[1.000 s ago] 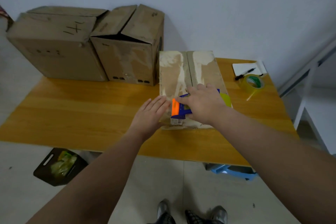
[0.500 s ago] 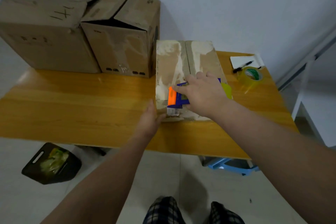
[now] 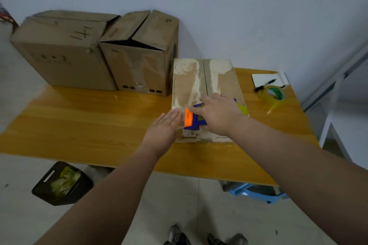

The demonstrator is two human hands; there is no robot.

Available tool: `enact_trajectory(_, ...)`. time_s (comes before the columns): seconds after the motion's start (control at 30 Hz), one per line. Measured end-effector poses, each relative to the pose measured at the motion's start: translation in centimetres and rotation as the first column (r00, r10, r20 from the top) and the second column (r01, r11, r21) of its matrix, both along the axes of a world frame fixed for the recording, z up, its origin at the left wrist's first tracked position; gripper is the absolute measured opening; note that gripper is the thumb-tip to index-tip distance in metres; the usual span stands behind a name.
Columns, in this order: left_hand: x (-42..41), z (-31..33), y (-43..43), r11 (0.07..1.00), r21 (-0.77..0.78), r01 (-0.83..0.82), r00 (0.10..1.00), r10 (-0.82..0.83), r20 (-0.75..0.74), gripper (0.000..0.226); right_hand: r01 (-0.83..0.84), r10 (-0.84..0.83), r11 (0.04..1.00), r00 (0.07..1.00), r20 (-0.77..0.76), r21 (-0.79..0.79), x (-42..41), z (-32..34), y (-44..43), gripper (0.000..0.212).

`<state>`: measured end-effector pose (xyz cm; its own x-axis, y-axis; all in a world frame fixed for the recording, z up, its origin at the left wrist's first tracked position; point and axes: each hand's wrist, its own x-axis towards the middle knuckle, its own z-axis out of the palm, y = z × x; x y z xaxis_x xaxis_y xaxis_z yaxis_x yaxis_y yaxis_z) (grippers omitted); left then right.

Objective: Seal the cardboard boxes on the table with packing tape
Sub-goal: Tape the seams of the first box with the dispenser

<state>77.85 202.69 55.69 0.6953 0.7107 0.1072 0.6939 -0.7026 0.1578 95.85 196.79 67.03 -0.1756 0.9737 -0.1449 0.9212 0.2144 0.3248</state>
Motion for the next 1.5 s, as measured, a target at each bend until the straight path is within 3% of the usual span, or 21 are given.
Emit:
enact_trajectory(0.2, -0.4, 0.5, 0.3, 0.994, -0.078, -0.073, 0.997, 0.073, -0.002, 0.061, -0.047, 0.046, 0.998, 0.999, -0.016, -0.046, 4.9, 2.7, -1.5, 0.071)
enact_trajectory(0.33, 0.4, 0.8, -0.4, 0.990, -0.062, -0.125, 0.992, 0.126, 0.008, 0.056, 0.044, -0.043, 0.996, 0.999, 0.011, -0.074, 8.3, 3.0, -3.5, 0.067)
enact_trajectory(0.63, 1.5, 1.7, -1.1, 0.989, 0.020, -0.144, 0.983, 0.145, -0.115, 0.059, 0.061, -0.055, 0.990, 0.997, 0.056, -0.125, 7.4, 1.0, -2.0, 0.057)
enact_trajectory(0.73, 3.3, 1.9, -2.3, 0.985, 0.039, -0.170, 0.975, 0.174, -0.139, 0.065, 0.057, -0.051, 0.992, 0.997, 0.051, -0.110, 7.7, 0.7, -2.0, 0.059)
enact_trajectory(0.9, 6.7, 1.8, -4.0, 0.996, -0.067, -0.060, 0.992, 0.052, -0.119, 0.071, 0.048, -0.046, 0.996, 0.999, 0.021, -0.081, 8.1, 0.2, -2.4, 0.059)
enact_trajectory(1.1, 7.3, 1.5, -4.0, 0.988, -0.115, -0.101, 0.986, 0.084, -0.146, 0.084, 0.017, -0.016, 0.996, 1.000, 0.010, -0.085, 8.2, 0.3, -2.5, 0.064)
enact_trajectory(1.3, 7.2, 1.7, -3.7, 0.985, -0.143, -0.092, 0.992, 0.078, -0.101, 0.089, 0.030, -0.056, 0.995, 0.959, -0.279, -0.099, 11.5, 2.4, -3.9, 0.080)
enact_trajectory(1.5, 7.2, 1.8, -3.7, 0.987, -0.131, -0.090, 0.986, 0.070, -0.148, 0.086, 0.083, -0.091, 0.994, 0.991, -0.101, -0.075, 16.3, 2.4, -6.2, 0.073)
